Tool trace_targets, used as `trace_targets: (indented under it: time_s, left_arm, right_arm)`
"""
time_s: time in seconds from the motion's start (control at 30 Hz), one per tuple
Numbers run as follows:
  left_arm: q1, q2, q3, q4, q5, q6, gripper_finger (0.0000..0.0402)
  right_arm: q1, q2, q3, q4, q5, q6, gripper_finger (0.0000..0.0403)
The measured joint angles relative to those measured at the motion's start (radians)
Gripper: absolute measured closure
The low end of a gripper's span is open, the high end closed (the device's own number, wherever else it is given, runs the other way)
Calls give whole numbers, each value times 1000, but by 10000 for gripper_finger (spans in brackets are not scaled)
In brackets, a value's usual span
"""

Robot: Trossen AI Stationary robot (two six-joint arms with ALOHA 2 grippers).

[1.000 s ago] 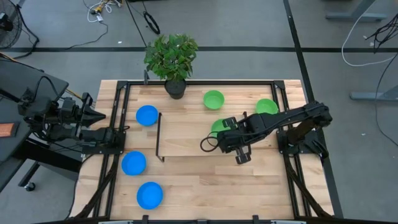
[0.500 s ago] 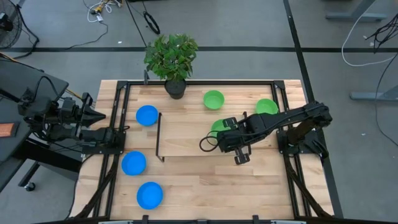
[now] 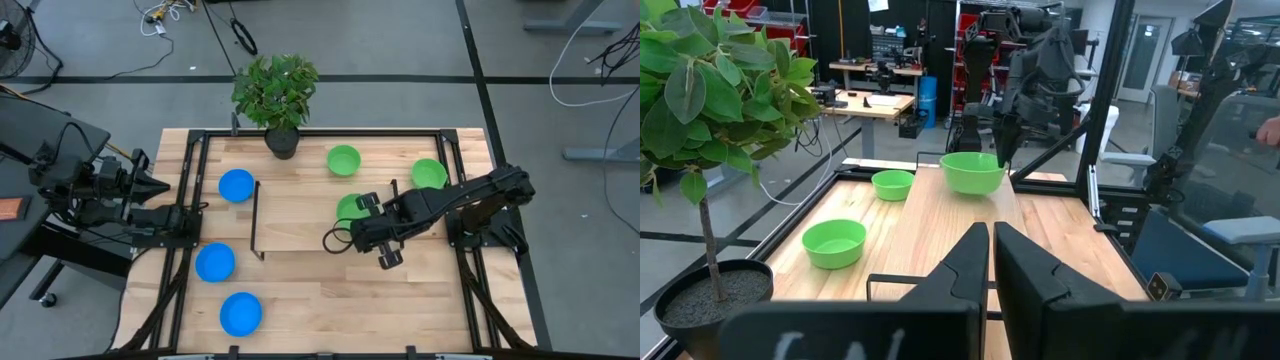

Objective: Pick & Place Mini bowls
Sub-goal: Put the bottom green bowl on the shelf

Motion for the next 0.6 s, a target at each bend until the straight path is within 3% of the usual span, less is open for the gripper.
trace_targets:
  time_s: [0.3,0.6]
  left_arm:
    - [0,0,0,0,0,0,378]
    - [0,0,0,0,0,0,378]
  right_arm:
    - [1,0,-4,5,2,-8,402]
    - [4,-45,-96,32,9,19,402]
